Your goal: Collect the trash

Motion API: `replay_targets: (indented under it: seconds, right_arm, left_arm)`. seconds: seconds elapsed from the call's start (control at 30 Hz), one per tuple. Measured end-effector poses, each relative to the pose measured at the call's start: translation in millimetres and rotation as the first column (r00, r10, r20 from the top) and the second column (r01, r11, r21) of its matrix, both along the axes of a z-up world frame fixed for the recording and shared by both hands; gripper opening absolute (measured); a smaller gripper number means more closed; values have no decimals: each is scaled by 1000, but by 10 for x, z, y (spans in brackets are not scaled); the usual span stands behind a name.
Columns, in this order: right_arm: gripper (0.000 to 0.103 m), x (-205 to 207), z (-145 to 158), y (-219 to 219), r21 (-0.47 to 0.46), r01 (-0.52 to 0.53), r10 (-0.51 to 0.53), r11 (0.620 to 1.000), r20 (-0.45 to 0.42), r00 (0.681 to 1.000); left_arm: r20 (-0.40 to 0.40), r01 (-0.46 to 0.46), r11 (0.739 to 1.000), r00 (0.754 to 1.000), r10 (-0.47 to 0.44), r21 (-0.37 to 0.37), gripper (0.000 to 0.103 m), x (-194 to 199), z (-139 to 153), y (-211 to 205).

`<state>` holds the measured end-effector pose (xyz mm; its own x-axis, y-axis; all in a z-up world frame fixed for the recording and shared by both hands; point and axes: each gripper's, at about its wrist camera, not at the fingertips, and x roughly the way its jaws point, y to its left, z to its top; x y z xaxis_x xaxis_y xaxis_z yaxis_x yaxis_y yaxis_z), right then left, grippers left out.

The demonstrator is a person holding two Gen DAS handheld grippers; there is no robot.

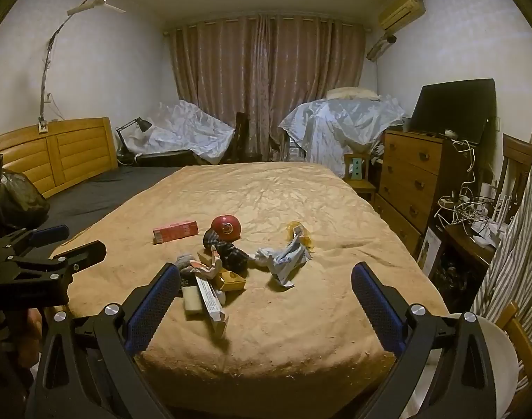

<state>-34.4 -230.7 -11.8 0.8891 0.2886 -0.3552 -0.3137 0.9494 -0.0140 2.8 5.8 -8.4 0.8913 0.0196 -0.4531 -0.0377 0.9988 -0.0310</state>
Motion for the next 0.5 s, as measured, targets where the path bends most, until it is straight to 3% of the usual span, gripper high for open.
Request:
replay_targets:
  seconds: [0.5]
  right_arm:
    - [98, -1, -9, 9, 2, -1, 1, 1000, -6, 1000]
  left_arm:
    - [5, -28, 999, 1000, 28, 20, 98, -16, 36, 22]
